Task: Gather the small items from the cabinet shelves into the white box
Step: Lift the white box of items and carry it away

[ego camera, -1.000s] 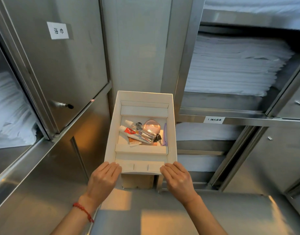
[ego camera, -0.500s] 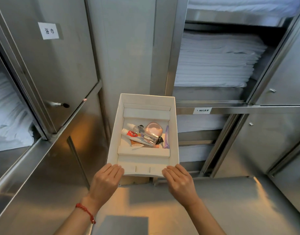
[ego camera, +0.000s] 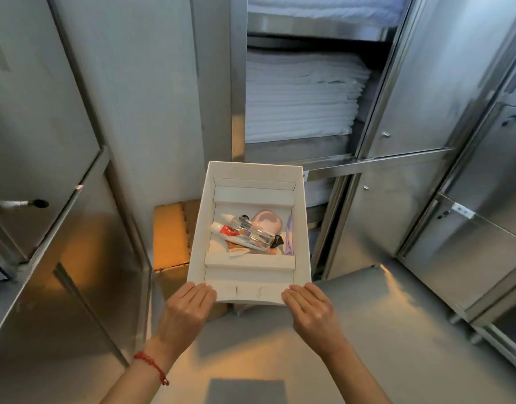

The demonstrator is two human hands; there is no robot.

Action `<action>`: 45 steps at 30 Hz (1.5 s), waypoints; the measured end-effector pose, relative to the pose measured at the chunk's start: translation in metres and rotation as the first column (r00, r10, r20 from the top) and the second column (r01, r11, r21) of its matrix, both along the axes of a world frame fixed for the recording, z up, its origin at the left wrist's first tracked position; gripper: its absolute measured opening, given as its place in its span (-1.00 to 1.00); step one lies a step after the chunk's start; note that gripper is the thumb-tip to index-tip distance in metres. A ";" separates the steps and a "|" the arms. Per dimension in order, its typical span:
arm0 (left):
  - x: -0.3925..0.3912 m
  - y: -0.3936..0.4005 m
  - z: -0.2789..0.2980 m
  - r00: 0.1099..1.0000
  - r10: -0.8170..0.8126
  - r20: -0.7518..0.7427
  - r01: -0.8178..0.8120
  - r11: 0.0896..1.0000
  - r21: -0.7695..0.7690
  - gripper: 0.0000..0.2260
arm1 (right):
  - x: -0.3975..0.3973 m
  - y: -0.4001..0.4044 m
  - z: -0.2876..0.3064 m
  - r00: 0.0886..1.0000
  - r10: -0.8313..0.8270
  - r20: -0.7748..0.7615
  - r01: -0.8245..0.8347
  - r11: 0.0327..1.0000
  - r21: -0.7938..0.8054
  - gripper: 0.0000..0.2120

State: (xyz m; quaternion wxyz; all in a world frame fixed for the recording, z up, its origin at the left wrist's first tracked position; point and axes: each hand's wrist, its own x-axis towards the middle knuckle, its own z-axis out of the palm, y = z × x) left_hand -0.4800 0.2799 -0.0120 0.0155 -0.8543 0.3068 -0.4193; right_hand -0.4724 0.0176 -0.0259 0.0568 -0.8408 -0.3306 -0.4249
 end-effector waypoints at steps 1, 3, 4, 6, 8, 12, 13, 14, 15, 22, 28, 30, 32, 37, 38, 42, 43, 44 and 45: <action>0.003 -0.004 0.000 1.000 -0.019 0.003 0.019 1.000 0.003 -0.44 | -0.002 -0.004 0.000 1.000 -0.024 0.011 0.024 1.000 0.009 -0.73; 0.010 -0.014 0.001 0.998 -0.058 0.007 0.058 0.998 0.002 -0.43 | -0.006 -0.014 0.000 0.997 -0.072 0.032 0.071 0.997 0.028 -0.62; 0.014 -0.020 0.001 0.997 -0.078 0.006 0.078 0.997 0.001 -0.44 | -0.009 -0.019 0.001 0.995 -0.092 0.037 0.091 0.995 0.028 -0.60; 0.020 -0.033 0.002 0.993 -0.121 -0.001 0.121 0.993 -0.006 -0.44 | -0.014 -0.032 0.003 0.990 -0.132 0.040 0.131 0.991 0.018 -0.57; 0.025 -0.047 0.002 0.986 -0.165 -0.016 0.164 0.986 -0.011 -0.44 | -0.019 -0.046 0.006 0.983 -0.181 0.043 0.181 0.984 0.003 -0.54; 0.035 -0.079 0.000 0.970 -0.240 -0.036 0.239 0.971 -0.017 -0.45 | -0.029 -0.074 0.008 0.959 -0.279 0.046 0.279 0.960 -0.007 -0.54; 0.038 -0.088 0.001 0.965 -0.261 -0.031 0.260 0.965 -0.021 -0.44 | -0.031 -0.082 0.008 0.952 -0.301 0.046 0.302 0.953 -0.007 -0.53; 0.041 -0.098 0.002 0.960 -0.279 -0.026 0.279 0.960 -0.020 -0.43 | -0.033 -0.091 0.008 0.945 -0.324 0.045 0.324 0.946 -0.007 -0.52; 0.043 -0.109 0.003 0.955 -0.296 -0.022 0.296 0.955 -0.017 -0.43 | -0.036 -0.100 0.008 0.938 -0.345 0.045 0.345 0.938 -0.008 -0.52; 0.055 -0.184 0.000 0.909 -0.417 -0.001 0.417 0.909 -0.017 -0.45 | -0.057 -0.163 0.007 0.876 -0.477 0.062 0.480 0.877 -0.026 -0.54; 0.063 -0.247 -0.001 0.864 -0.504 -0.001 0.504 0.864 -0.010 -0.63 | -0.076 -0.214 0.003 0.813 -0.579 0.064 0.582 0.813 -0.026 -0.57; 0.064 -0.268 -0.001 0.840 -0.543 0.013 0.543 0.839 -0.022 -0.65 | -0.084 -0.229 0.003 0.790 -0.610 0.066 0.612 0.791 -0.011 -0.54; 0.063 -0.290 -0.001 0.812 -0.582 0.038 0.583 0.812 -0.036 -0.52 | -0.092 -0.244 0.005 0.769 -0.636 0.064 0.637 0.771 0.004 -0.53; 0.053 -0.343 0.001 0.752 -0.656 0.061 0.658 0.753 -0.018 -0.46 | -0.121 -0.281 0.007 0.714 -0.699 0.045 0.700 0.714 -0.002 -0.52; 0.050 -0.353 0.001 0.739 -0.671 0.058 0.673 0.739 -0.018 -0.46 | -0.127 -0.288 0.007 0.703 -0.710 0.038 0.711 0.703 -0.005 -0.53; 0.040 -0.390 0.003 0.691 -0.721 0.047 0.722 0.691 -0.022 -0.50 | -0.151 -0.312 0.008 0.636 -0.771 0.041 0.771 0.636 0.000 -0.51; 0.038 -0.398 0.003 0.677 -0.735 0.046 0.736 0.677 -0.022 -0.51 | -0.157 -0.317 0.008 0.616 -0.787 0.042 0.788 0.616 -0.001 -0.51; 0.036 -0.406 0.004 0.661 -0.749 0.044 0.750 0.661 -0.022 -0.51 | -0.162 -0.321 0.007 0.597 -0.801 0.042 0.802 0.597 -0.004 -0.51; 0.035 -0.413 0.004 0.642 -0.765 0.042 0.766 0.642 -0.022 -0.51 | -0.167 -0.324 0.007 0.580 -0.814 0.042 0.815 0.580 -0.009 -0.51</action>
